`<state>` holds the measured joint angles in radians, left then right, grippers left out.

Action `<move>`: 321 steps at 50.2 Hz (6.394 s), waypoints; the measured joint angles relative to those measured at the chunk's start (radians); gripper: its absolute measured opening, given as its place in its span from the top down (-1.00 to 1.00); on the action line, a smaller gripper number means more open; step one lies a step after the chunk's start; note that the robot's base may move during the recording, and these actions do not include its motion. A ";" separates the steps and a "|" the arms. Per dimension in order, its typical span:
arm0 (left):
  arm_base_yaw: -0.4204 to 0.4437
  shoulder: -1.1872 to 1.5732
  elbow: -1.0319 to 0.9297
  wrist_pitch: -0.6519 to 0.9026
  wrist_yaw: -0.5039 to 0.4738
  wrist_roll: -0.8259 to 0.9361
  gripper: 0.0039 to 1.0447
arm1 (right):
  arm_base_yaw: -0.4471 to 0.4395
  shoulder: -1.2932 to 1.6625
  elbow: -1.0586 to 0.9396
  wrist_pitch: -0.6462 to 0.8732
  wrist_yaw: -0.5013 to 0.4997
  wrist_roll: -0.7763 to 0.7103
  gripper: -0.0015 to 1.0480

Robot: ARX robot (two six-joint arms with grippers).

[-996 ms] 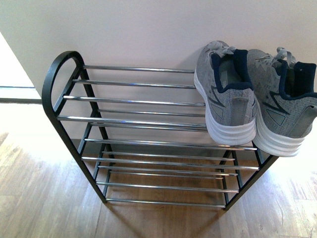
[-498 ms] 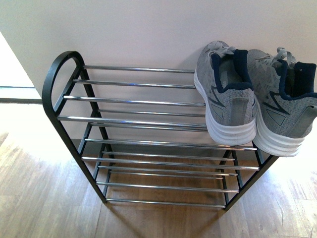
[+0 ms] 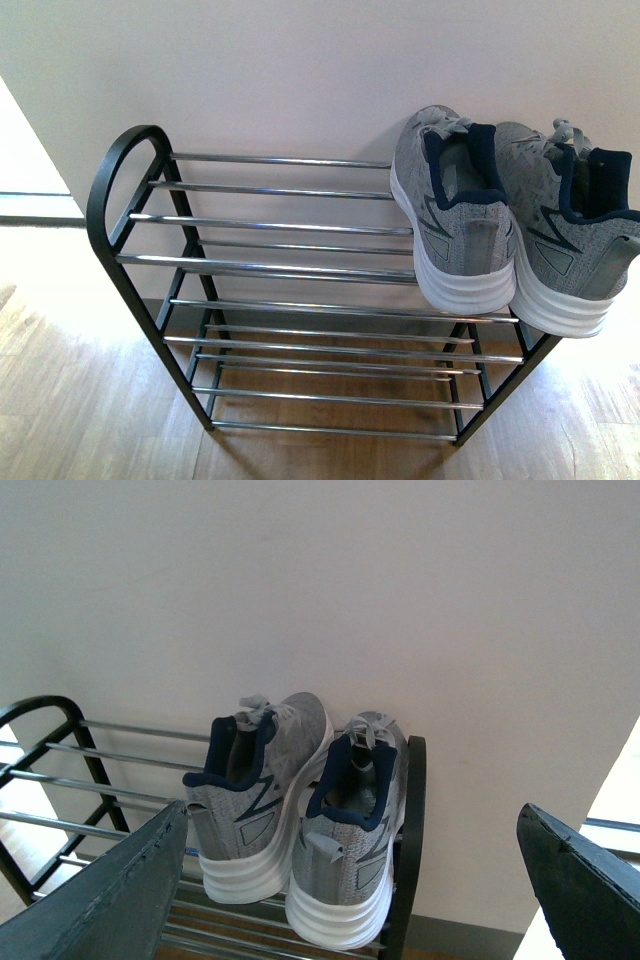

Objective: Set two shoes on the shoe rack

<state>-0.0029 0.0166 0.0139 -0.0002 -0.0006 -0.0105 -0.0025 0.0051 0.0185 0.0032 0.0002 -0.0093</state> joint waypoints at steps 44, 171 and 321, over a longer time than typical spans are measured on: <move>0.000 0.000 0.000 0.000 0.000 0.002 -0.83 | 0.000 0.000 0.000 0.000 0.000 0.000 -0.82; 0.000 0.000 0.000 0.000 0.001 0.003 -0.83 | 0.002 0.000 0.000 -0.003 0.003 0.002 -0.82; 0.000 0.000 0.000 0.000 -0.002 0.003 -0.83 | 0.002 -0.002 0.000 -0.003 -0.003 0.002 -0.82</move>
<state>-0.0025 0.0166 0.0139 -0.0006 -0.0029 -0.0078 -0.0010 0.0036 0.0189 -0.0002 -0.0032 -0.0071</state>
